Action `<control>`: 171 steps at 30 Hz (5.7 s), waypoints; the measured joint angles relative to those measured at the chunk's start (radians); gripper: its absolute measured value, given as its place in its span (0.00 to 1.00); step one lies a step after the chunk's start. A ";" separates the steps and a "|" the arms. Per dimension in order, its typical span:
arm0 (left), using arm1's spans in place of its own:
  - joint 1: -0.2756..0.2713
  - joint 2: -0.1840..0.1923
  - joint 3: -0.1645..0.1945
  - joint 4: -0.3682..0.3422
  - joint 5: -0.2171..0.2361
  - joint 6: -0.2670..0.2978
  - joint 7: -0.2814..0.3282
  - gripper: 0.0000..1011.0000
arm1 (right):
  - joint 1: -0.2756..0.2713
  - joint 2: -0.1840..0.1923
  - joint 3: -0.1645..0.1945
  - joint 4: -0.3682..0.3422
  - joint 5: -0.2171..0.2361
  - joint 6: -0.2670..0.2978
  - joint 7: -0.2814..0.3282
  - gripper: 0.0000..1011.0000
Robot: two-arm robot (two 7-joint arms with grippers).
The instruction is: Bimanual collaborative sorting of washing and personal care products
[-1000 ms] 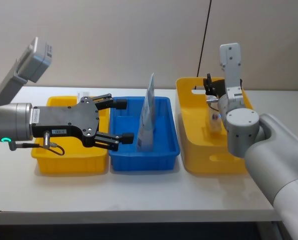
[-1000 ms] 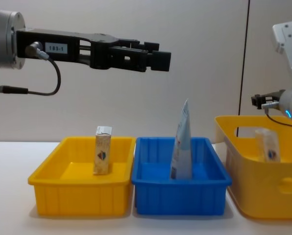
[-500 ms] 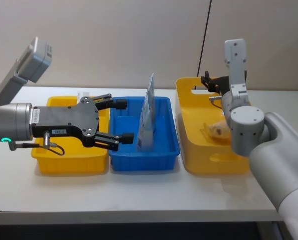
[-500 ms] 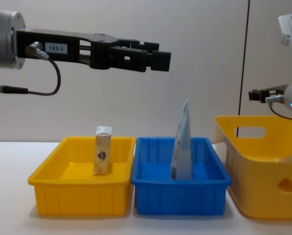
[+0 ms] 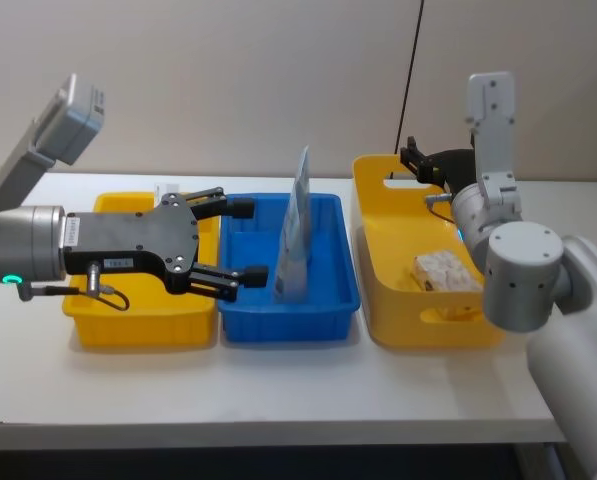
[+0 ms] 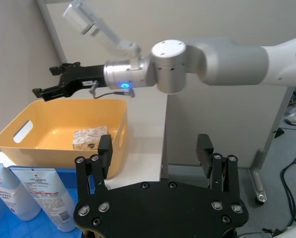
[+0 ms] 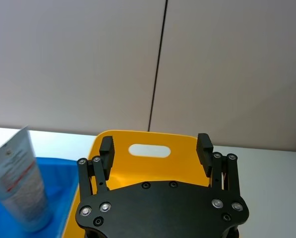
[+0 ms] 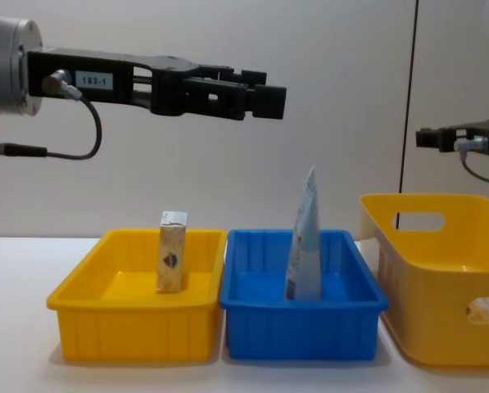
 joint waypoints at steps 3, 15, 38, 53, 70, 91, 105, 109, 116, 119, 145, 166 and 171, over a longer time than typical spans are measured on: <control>0.000 0.000 0.000 0.000 0.000 0.000 0.000 0.99 | -0.067 0.017 0.009 -0.111 0.013 0.034 0.010 0.99; 0.000 0.000 0.000 0.000 0.000 0.000 0.000 0.99 | -0.274 0.057 0.028 -0.433 0.039 0.108 0.017 0.99; 0.000 0.000 0.000 0.000 0.000 0.000 0.000 0.99 | -0.540 0.068 0.015 -0.741 0.048 0.149 0.004 0.99; 0.000 0.000 0.000 0.000 0.000 0.000 0.000 0.99 | -0.564 0.042 -0.030 -0.733 0.013 0.154 0.007 0.99; 0.000 0.000 0.000 0.000 0.000 0.000 0.000 0.99 | -0.432 0.021 -0.080 -0.542 -0.050 0.120 0.055 0.99; 0.000 0.000 0.000 0.000 0.000 0.000 0.000 0.99 | -0.271 0.010 -0.139 -0.302 -0.105 0.037 0.176 0.99; 0.000 0.000 0.000 0.000 0.000 0.000 0.000 0.99 | -0.207 -0.028 -0.161 -0.169 -0.136 -0.011 0.196 0.99; 0.000 0.000 0.000 0.000 0.000 0.000 0.000 0.99 | -0.190 -0.043 -0.165 -0.130 -0.145 -0.025 0.194 0.99; 0.000 0.000 0.000 0.000 0.000 0.000 0.000 0.99 | -0.167 -0.064 -0.172 -0.075 -0.161 -0.046 0.188 0.99; 0.000 0.000 0.000 0.000 0.000 0.000 0.000 0.99 | -0.155 -0.078 -0.175 -0.047 -0.170 -0.057 0.181 0.99; 0.000 0.000 0.000 0.000 0.000 0.000 0.000 0.99 | -0.114 -0.149 -0.151 0.059 -0.193 -0.086 0.134 0.63; 0.000 0.000 0.000 0.000 0.000 0.000 0.000 0.99 | -0.148 -0.143 -0.110 -0.020 -0.188 -0.048 0.134 0.04; 0.000 0.000 0.000 0.000 0.000 0.000 0.000 0.99 | -0.167 -0.128 -0.093 -0.072 -0.180 -0.033 0.143 0.02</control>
